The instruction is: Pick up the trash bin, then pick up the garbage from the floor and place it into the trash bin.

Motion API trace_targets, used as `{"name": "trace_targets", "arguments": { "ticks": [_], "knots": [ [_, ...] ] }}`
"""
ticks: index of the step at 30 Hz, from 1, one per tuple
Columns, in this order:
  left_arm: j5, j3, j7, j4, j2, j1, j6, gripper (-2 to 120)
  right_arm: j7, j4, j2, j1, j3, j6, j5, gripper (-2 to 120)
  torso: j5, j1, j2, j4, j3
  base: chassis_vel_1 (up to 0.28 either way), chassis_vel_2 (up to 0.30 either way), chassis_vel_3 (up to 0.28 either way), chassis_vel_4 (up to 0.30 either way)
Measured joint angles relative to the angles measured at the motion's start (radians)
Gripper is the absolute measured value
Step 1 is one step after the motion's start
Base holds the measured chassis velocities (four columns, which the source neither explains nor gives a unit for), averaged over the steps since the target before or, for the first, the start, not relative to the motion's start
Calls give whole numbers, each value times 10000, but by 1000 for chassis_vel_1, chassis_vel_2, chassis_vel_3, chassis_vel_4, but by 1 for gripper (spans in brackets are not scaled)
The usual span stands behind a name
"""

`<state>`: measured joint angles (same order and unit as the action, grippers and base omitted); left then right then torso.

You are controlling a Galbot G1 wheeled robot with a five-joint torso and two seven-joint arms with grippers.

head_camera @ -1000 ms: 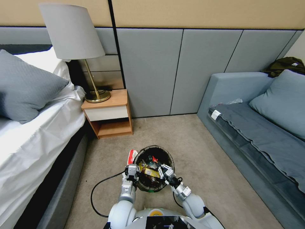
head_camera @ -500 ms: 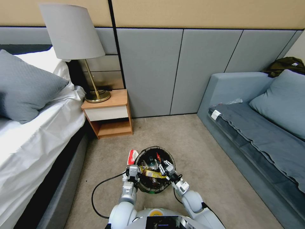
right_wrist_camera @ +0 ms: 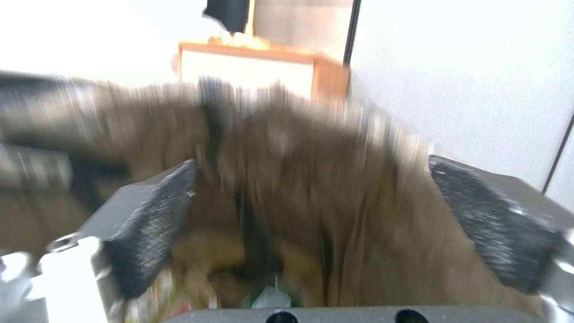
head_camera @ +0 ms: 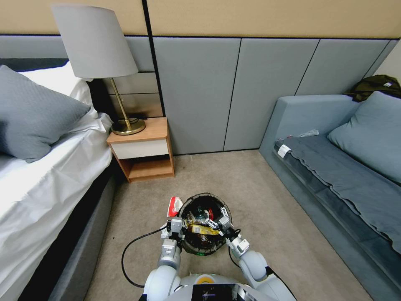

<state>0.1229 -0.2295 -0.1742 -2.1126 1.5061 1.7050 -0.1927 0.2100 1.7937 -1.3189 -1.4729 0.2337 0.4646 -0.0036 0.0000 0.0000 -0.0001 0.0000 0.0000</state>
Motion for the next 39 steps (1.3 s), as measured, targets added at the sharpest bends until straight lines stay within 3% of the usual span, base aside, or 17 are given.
{"name": "trace_targets", "arguments": {
  "ticks": [8,13,20,39],
  "knots": [
    [-31,-102,-9,6,-13,-8,-1,1,-606,2216,-289,-469,575,152,-76,100,-2,0,1,0,0,0,0,0,0],
    [-74,-131,-13,-1,-13,-15,-6,1,-1279,2799,-465,-492,988,24,-116,100,-2,0,1,-1,0,0,0,0,0],
    [-74,-160,-15,-96,-7,1,-8,1,-2136,2788,-614,-257,1426,-458,111,100,0,0,1,-1,0,0,0,0,0],
    [-113,-293,-25,-139,25,-5,-14,1,-2235,2250,-947,-408,1727,-257,159,100,-1,0,1,0,0,0,0,0,0]
  ]
}}
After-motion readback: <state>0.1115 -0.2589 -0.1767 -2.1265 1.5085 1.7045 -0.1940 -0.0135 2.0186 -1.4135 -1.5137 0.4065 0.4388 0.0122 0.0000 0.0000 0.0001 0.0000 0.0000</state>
